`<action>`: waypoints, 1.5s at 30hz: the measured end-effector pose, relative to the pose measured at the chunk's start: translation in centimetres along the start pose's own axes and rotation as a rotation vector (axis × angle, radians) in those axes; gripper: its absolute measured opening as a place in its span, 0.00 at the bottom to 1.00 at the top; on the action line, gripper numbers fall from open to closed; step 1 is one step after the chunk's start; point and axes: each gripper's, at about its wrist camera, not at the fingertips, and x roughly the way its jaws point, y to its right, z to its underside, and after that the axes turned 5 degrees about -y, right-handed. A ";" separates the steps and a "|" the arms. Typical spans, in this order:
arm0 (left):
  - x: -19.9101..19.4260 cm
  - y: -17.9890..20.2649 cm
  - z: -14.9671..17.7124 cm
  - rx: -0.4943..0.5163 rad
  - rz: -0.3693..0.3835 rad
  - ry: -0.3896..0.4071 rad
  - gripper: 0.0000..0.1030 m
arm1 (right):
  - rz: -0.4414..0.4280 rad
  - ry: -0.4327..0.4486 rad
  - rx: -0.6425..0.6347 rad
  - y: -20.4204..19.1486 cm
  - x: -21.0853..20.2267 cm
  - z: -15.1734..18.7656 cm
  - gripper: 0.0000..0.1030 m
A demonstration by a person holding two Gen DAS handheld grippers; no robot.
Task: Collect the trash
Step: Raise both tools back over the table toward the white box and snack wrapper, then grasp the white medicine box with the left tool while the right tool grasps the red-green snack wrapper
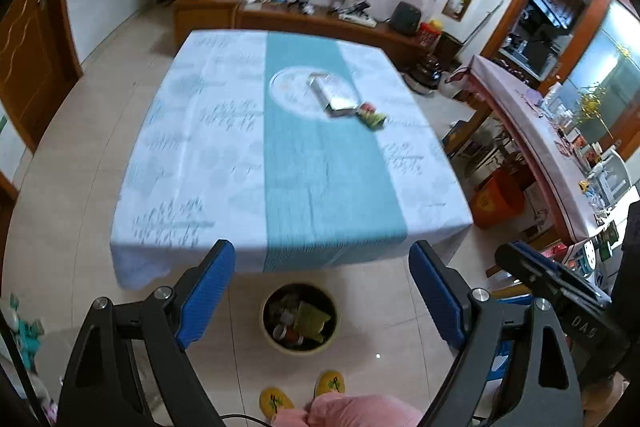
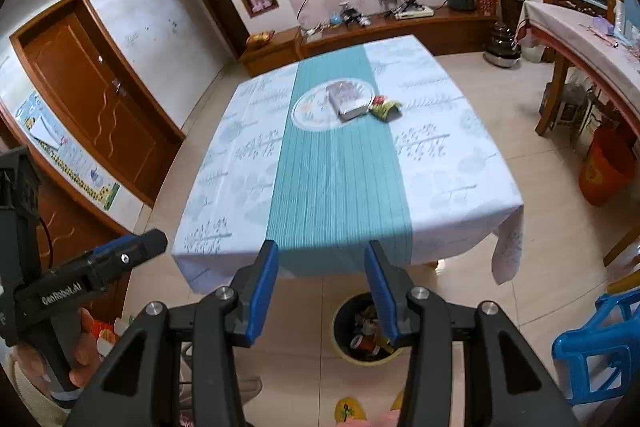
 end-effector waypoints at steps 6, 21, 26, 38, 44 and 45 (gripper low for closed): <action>1.6 1.8 -3.2 0.030 -0.007 0.015 0.85 | 0.016 0.020 0.010 1.7 1.0 -2.8 0.43; 18.5 5.7 -18.2 -0.067 -0.160 -0.112 0.85 | -0.031 -0.116 -0.147 10.5 16.4 -20.2 0.43; 24.6 6.0 -22.3 -0.115 -0.226 -0.164 0.85 | -0.067 -0.230 -0.239 11.6 24.0 -24.6 0.43; 30.7 2.8 -25.3 -0.281 -0.310 -0.254 0.85 | -0.074 -0.401 -0.395 10.8 35.4 -25.6 0.43; 33.1 2.6 -26.6 -0.308 -0.315 -0.280 0.85 | -0.097 -0.416 -0.455 11.1 36.2 -26.0 0.31; 33.5 2.7 -26.9 -0.307 -0.313 -0.284 0.85 | -0.116 -0.419 -0.449 11.4 36.3 -26.1 0.25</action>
